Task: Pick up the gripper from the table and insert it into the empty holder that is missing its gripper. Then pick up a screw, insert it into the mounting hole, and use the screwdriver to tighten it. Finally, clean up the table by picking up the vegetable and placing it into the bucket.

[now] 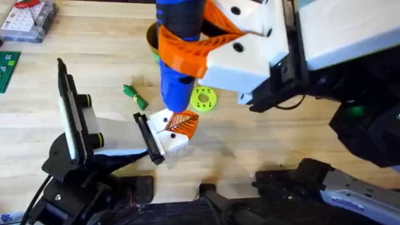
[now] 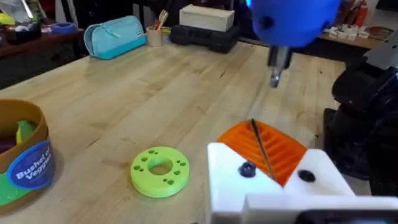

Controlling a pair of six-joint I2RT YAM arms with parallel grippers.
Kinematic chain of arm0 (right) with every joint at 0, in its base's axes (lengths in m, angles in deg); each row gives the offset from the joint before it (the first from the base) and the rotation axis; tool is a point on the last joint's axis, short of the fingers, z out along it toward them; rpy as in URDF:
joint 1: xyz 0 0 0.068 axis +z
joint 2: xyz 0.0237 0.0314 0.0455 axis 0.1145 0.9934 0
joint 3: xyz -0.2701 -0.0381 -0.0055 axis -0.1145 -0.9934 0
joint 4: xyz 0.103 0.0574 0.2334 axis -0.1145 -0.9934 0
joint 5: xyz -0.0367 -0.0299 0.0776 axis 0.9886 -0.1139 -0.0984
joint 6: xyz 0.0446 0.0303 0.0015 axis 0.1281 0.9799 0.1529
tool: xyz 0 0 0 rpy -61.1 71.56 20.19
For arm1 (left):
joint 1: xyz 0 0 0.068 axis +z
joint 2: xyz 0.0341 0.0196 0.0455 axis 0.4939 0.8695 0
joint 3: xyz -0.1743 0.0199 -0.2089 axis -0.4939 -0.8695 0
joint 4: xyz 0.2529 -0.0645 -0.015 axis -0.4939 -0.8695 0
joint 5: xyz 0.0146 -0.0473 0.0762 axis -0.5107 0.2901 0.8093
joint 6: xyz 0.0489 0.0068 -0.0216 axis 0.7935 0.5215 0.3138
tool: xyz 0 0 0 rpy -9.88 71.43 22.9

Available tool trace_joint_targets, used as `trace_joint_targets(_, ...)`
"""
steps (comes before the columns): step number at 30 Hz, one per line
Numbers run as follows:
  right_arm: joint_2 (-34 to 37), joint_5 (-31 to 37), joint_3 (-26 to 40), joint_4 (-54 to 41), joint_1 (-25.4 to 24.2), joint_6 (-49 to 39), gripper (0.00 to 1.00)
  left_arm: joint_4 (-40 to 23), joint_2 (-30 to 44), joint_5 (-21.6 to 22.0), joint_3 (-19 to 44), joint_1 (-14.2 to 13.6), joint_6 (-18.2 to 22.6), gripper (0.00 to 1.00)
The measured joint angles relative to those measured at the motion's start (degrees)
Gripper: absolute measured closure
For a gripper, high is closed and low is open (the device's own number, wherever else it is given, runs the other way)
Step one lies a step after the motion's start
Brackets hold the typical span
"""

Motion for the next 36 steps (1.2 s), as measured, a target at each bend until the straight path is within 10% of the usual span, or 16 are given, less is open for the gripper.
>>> trace_joint_targets(36,4.48,-0.02,-0.02,2.57,1.79,0.02,0.960,0.00,0.00,0.00,0.00,0.00,-0.01,0.988)
